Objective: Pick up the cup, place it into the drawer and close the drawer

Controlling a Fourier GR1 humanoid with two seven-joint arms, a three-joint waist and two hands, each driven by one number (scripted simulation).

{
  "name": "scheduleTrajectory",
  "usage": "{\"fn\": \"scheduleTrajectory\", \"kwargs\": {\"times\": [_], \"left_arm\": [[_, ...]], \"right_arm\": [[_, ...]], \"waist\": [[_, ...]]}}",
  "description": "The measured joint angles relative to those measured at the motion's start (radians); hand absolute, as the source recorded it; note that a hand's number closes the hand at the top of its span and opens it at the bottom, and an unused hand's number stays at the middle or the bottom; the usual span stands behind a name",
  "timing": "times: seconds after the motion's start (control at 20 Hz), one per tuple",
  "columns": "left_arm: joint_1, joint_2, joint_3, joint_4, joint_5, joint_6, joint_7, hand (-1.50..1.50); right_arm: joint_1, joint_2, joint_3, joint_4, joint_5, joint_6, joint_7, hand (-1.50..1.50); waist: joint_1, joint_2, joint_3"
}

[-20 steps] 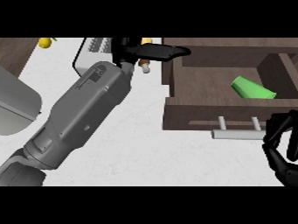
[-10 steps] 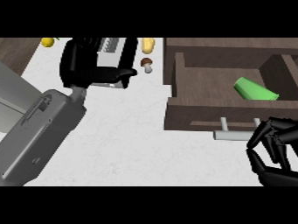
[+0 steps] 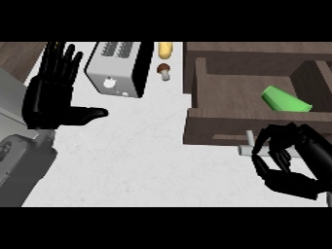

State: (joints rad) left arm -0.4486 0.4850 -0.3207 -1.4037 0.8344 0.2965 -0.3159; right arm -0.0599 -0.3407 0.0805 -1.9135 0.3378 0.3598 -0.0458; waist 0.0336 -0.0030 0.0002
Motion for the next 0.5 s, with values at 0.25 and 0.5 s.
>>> {"fn": "scheduleTrajectory", "kwargs": {"times": [0.25,0.5], "left_arm": [[0.125,0.052,0.044,-0.069,0.008,-0.066,-0.013,-1.50],[0.208,0.071,0.110,-0.079,0.009,-0.147,-0.022,-1.50]], "right_arm": [[-0.044,0.004,0.088,0.135,0.202,-0.078,-0.063,1.50],[-0.122,0.048,0.128,0.323,0.320,-0.153,-0.115,-1.50]], "waist": [[-0.006,0.002,0.000],[-0.017,0.004,0.000]]}}
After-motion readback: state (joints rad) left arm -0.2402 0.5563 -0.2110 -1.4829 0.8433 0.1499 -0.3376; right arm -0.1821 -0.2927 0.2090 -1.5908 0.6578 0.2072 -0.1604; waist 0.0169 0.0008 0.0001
